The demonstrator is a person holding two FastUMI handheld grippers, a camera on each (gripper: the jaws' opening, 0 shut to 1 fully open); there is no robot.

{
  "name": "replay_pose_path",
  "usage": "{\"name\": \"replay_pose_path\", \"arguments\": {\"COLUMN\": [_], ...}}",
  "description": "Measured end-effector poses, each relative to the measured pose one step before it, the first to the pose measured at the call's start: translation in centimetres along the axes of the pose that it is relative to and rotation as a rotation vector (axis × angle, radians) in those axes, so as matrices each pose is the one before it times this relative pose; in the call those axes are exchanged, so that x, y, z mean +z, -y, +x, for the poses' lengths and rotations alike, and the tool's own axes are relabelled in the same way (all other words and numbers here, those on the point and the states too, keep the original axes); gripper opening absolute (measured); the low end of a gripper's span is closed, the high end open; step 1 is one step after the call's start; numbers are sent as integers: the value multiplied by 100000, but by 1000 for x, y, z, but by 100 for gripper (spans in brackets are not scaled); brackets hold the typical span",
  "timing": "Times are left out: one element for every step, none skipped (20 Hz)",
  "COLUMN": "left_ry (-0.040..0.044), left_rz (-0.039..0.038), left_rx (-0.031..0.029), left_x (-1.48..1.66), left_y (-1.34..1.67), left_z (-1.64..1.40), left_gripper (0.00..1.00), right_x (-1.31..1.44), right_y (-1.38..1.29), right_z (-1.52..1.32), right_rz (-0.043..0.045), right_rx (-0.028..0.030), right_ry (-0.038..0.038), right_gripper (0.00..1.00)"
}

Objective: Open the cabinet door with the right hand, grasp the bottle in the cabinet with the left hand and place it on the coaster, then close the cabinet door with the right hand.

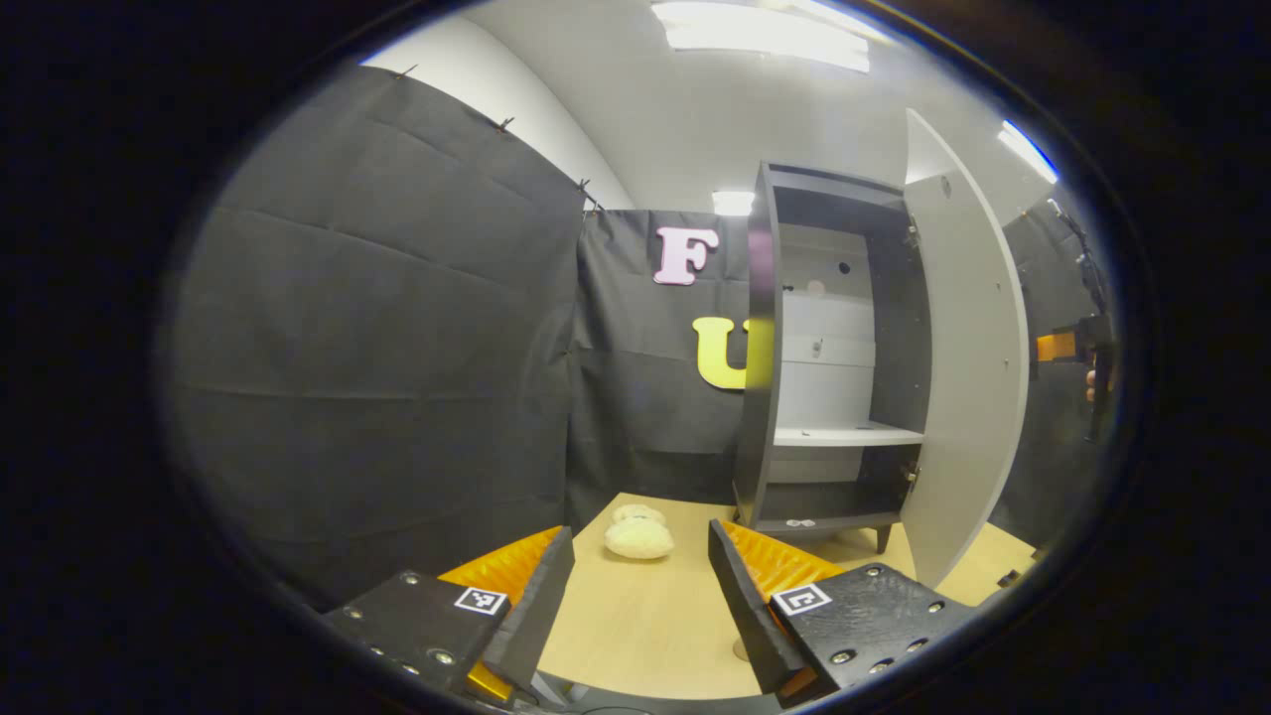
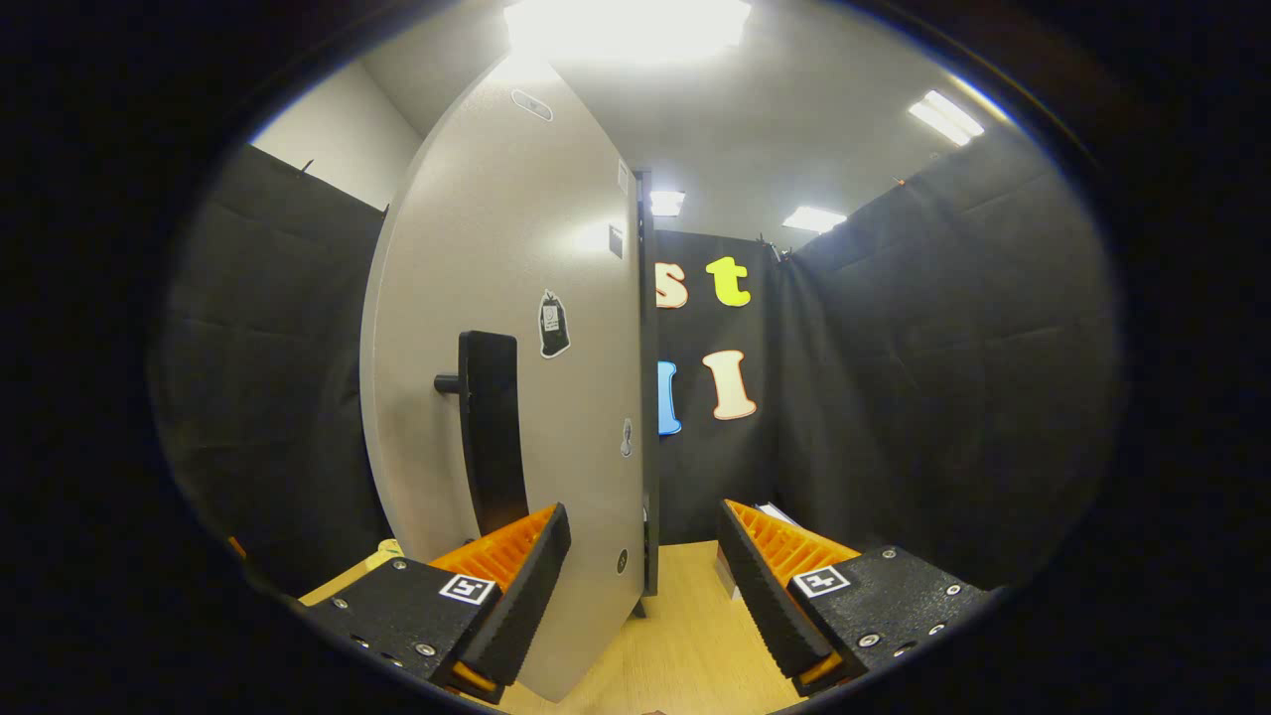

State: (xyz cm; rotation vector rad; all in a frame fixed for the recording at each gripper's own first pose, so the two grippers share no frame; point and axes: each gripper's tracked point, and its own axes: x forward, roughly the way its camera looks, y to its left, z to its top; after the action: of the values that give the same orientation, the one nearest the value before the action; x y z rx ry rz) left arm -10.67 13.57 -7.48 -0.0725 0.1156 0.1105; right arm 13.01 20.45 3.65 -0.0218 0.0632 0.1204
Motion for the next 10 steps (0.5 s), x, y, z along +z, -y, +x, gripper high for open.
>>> {"name": "replay_pose_path", "arguments": {"left_ry": [2,103,49,73,-214,-283,22,86,-98,33], "left_rz": [155,88,-12,-73,156,306,293,217,317,131], "left_rx": [402,467,379,323,562,429,391,238,460,339], "left_x": [-37,-100,61,-55,-37,-159,-77,-50,-65,-49], "left_y": [-469,-511,-473,-494,-503,-374,-355,-187,-364,-497], "left_z": [113,254,10,35,137,138,92,291,89,105], "left_gripper": [81,81,78,78,81,78,81,81,81,81], "right_x": [-47,34,-59,48,21,45,-42,-11,-30,10], "right_y": [-668,-684,-760,-677,-906,-845,-693,-590,-629,-660], "right_z": [248,211,220,190,298,198,282,329,398,409], "right_rz": [-374,-432,-430,-414,-328,-74,6,120,356,232], "right_rx": [845,751,686,607,638,581,670,711,813,918], "right_ry": [41,140,181,271,260,129,35,-137,-4,-53], "right_gripper": [93,93,93,93,93,93,93,93,94,94]}}
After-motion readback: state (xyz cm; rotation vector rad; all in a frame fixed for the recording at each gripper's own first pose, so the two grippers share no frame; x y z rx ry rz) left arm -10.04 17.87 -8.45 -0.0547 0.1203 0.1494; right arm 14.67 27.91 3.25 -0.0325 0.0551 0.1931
